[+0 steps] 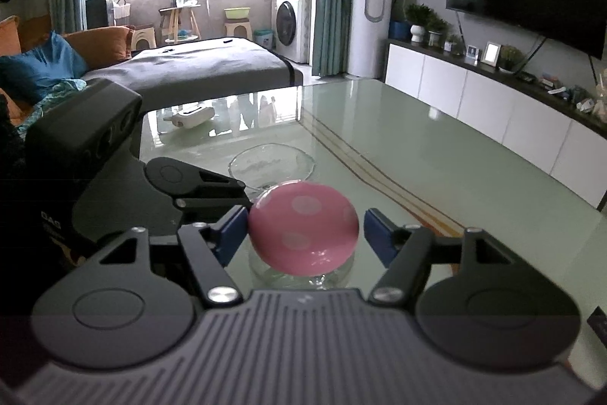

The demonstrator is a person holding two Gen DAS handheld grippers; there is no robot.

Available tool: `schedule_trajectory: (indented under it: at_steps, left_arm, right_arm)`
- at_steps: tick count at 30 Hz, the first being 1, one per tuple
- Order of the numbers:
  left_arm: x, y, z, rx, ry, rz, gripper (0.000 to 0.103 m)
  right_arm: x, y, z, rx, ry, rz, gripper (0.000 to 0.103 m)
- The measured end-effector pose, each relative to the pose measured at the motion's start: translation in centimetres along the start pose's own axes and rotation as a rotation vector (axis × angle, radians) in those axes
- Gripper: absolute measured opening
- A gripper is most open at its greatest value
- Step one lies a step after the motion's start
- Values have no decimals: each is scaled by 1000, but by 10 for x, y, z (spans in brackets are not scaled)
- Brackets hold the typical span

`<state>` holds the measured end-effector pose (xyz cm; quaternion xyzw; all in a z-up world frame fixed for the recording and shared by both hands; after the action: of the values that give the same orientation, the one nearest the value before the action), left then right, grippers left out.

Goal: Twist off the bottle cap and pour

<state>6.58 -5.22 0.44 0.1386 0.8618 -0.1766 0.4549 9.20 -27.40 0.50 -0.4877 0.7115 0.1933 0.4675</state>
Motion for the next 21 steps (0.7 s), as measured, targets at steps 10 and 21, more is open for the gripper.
schedule_trajectory:
  at_steps: [10,21]
  left_arm:
    - [-2,3,0,-1,-1,-1,75]
    - [-2,6,1,-1,-2,3,74]
  right_arm:
    - [0,11,-12,119,-40,74,86]
    - [-2,39,10,332,-4,184,84]
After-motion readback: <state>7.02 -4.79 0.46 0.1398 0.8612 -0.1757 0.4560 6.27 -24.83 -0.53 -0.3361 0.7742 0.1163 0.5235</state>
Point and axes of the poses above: each gripper's, at about its wrist camera, not at the fingertips, and z roughly the way its jaws point, y to its left, x to its underside, the point moved 1 cm from there along z, roughly the way its jaws point, and after that the axes turned 11 degrees about -z, right-handed, at the moved point
